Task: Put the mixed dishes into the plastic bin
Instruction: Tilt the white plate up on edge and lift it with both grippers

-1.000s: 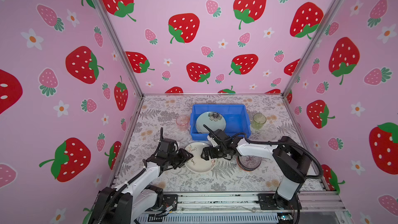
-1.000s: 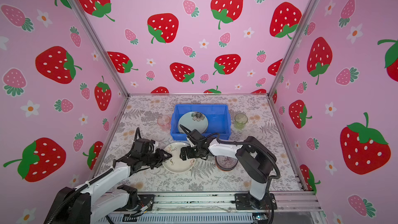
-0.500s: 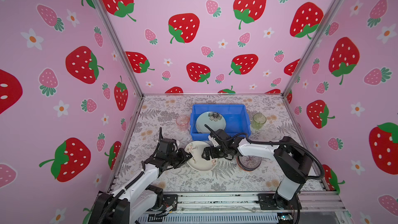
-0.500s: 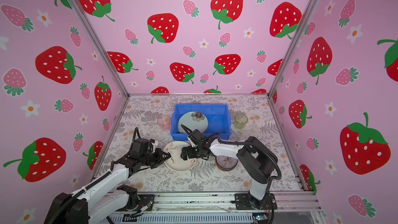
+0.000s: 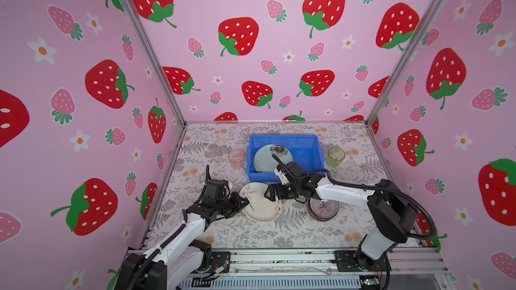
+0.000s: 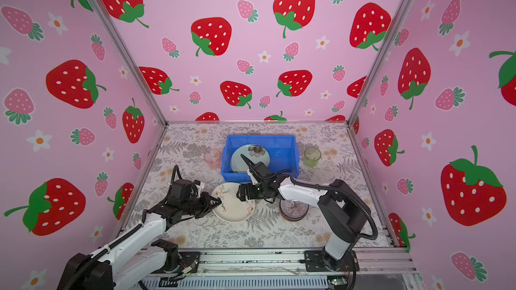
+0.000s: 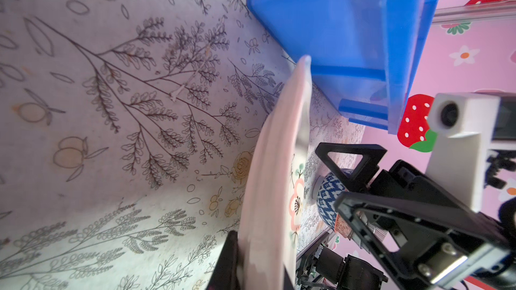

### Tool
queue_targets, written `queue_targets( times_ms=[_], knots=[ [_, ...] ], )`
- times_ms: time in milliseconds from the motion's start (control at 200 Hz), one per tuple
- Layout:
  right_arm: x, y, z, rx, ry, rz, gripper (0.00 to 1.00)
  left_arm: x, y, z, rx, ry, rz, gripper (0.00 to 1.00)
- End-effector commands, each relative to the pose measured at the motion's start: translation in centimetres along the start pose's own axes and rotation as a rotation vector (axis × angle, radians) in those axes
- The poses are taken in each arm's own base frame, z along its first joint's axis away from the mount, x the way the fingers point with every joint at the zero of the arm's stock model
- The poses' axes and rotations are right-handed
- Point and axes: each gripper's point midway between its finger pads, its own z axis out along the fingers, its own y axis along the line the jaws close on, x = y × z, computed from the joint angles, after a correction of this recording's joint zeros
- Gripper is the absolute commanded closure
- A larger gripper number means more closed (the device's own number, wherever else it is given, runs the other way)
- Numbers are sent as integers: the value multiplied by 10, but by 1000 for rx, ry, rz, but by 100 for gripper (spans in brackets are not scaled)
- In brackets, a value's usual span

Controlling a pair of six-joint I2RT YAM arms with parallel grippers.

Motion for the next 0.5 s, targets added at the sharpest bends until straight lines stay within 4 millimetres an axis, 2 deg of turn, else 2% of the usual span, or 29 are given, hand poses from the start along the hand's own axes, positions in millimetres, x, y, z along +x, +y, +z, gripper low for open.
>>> queue_targets(
  times_ms=[0,215,495],
  knots=[
    [-7,1,-16,-10,-20,-15,1,-8,-50,-13,157,-2,91,100],
    [-28,7,-48,-46,-69,-20,1,-3,-70,-17,211,57,152,100],
    [-42,7,-87,-107,-126,-2,1,-4,-94,-22,267,104,223,100]
  ],
)
